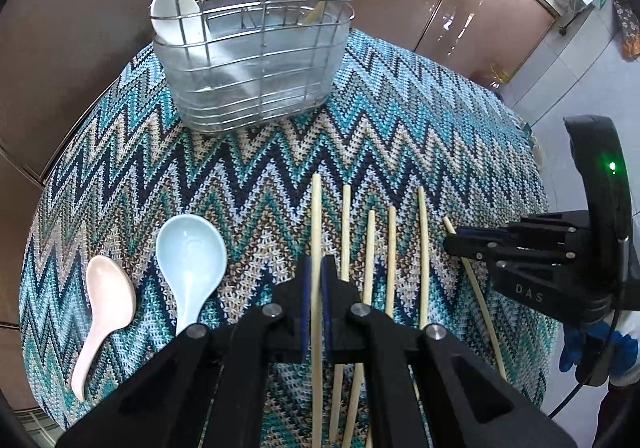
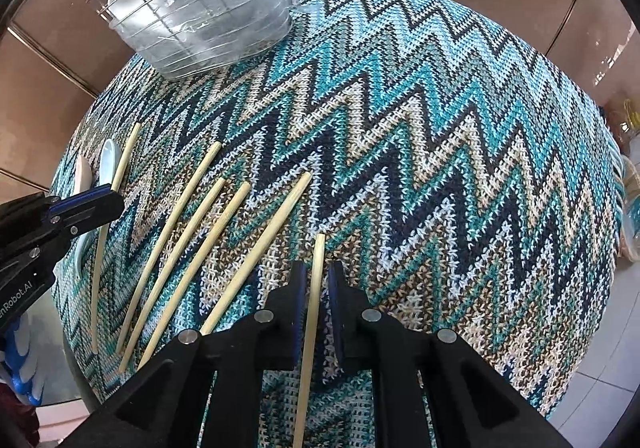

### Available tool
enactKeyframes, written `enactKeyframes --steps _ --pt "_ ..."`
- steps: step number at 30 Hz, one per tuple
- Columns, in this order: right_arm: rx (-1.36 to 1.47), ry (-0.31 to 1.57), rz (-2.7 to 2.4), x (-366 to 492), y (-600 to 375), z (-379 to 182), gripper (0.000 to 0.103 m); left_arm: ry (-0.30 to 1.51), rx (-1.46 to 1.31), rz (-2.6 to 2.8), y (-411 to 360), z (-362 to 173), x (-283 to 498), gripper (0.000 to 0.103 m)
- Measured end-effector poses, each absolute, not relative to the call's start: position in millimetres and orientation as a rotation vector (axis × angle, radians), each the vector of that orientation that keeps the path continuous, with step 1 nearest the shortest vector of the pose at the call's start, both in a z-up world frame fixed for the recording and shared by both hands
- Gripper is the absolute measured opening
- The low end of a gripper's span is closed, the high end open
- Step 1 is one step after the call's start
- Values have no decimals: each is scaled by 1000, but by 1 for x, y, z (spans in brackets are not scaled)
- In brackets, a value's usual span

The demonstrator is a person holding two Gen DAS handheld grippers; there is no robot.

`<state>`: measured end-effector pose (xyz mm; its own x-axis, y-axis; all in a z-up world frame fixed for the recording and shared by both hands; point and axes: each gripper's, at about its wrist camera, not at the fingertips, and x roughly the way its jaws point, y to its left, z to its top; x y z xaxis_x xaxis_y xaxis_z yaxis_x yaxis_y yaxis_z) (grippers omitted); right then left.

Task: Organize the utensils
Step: 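Lift both chopsticks into the wire basket and open both tools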

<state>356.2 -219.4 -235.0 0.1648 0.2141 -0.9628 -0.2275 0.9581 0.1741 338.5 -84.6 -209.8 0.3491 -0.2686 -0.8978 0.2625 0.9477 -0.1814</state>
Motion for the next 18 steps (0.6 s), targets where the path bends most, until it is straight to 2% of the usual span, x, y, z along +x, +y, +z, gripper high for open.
enactKeyframes --steps 5,18 --pt "26 1293 347 341 -225 -212 6 1127 -9 -352 -85 -191 318 4" --pt "101 918 452 270 -241 -88 6 919 -100 -355 -41 -109 259 4"
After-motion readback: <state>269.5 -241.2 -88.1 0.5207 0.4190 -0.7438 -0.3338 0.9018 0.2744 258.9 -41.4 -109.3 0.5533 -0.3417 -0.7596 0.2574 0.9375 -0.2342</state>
